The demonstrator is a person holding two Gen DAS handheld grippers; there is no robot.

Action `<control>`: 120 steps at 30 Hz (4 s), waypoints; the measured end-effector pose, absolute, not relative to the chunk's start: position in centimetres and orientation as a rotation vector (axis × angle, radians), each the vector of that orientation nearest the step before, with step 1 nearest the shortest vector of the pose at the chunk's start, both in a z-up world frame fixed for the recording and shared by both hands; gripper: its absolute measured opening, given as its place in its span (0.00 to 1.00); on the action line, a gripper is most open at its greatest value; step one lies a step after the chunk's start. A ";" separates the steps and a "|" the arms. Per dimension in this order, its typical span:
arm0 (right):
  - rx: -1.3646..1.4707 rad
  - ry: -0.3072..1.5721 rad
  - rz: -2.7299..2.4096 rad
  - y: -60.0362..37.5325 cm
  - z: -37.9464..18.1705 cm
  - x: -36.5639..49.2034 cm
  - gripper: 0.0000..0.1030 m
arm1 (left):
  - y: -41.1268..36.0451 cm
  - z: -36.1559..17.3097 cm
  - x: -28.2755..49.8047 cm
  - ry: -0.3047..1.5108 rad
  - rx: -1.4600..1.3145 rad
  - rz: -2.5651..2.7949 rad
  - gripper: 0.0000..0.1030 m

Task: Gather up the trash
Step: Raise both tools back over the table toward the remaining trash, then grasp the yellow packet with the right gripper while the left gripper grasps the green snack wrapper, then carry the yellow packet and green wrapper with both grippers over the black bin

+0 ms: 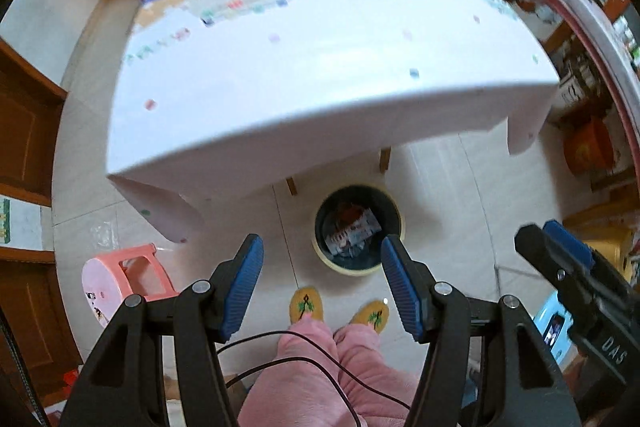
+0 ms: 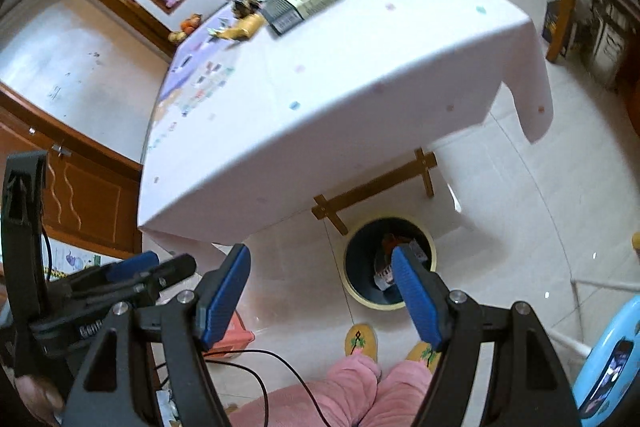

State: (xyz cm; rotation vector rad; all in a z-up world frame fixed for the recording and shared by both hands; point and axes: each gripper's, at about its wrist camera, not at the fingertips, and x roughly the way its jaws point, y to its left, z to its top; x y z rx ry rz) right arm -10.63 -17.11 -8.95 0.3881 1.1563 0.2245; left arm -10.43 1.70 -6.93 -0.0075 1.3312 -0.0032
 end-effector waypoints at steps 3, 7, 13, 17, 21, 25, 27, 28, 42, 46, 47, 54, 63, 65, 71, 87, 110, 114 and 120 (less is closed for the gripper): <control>0.365 1.129 0.241 -17.1 -7.4 -10.4 0.72 | 2.4 -5.0 -9.9 1.294 -0.028 0.022 0.58; 0.322 1.082 0.262 -16.8 -5.5 -9.6 0.72 | 2.9 -3.2 -9.5 1.238 -0.061 0.049 0.58; 0.276 1.012 0.281 -16.4 -2.4 -7.5 0.72 | 4.0 -1.2 -8.1 1.175 -0.111 0.066 0.58; 0.260 0.992 0.283 -16.3 -1.3 -5.9 0.72 | 5.0 0.4 -6.4 1.133 -0.137 0.075 0.58; 0.245 0.982 0.284 -15.9 -0.7 -3.7 0.72 | 6.7 1.9 -3.7 1.095 -0.145 0.071 0.63; 0.230 0.968 0.267 -15.1 0.0 -0.3 0.71 | 8.5 2.6 0.1 1.080 -0.121 0.052 0.64; 0.229 0.962 0.255 -14.6 0.2 1.6 0.72 | 9.4 2.8 2.9 1.066 -0.094 0.033 0.64; 0.233 0.962 0.247 -14.2 0.3 3.1 0.71 | 9.8 2.8 4.2 1.062 -0.080 0.021 0.64; 0.144 1.026 0.221 -3.7 -2.2 21.7 0.72 | 15.6 -0.8 24.4 1.167 0.070 -0.245 0.64; 0.087 1.064 0.242 -1.6 -4.1 25.3 0.72 | 16.8 -2.6 28.5 1.201 0.081 -0.274 0.64; 0.057 1.075 0.254 -0.9 -4.8 26.5 0.72 | 17.3 -3.2 29.9 1.213 0.071 -0.275 0.64; -0.080 1.169 0.360 1.6 -8.9 31.3 0.72 | 19.2 -6.1 34.6 1.273 0.010 -0.298 0.64; -0.294 1.276 0.451 3.9 -13.2 33.1 0.71 | 20.3 -8.8 35.9 1.328 0.004 -0.322 0.64; -0.310 1.302 0.454 4.1 -13.9 33.3 0.71 | 20.5 -9.1 36.1 1.332 -0.008 -0.326 0.64; -0.376 1.316 0.426 4.7 -14.7 32.8 0.42 | 19.8 -9.5 36.6 1.335 -0.024 -0.341 0.64; -0.017 1.215 0.370 3.0 -9.6 33.3 0.23 | 17.9 -10.9 40.3 1.327 -0.178 -0.246 0.64; 0.286 1.133 0.123 -1.6 -10.8 35.1 0.21 | 15.2 -15.6 43.5 1.352 -0.268 0.062 0.33; 0.298 1.139 0.126 -1.8 -11.0 34.2 0.21 | 14.5 -14.7 42.2 1.329 -0.221 0.051 0.21; 0.320 1.133 0.144 -2.0 -10.5 31.9 0.21 | 14.4 -13.3 38.8 1.317 -0.247 0.021 0.19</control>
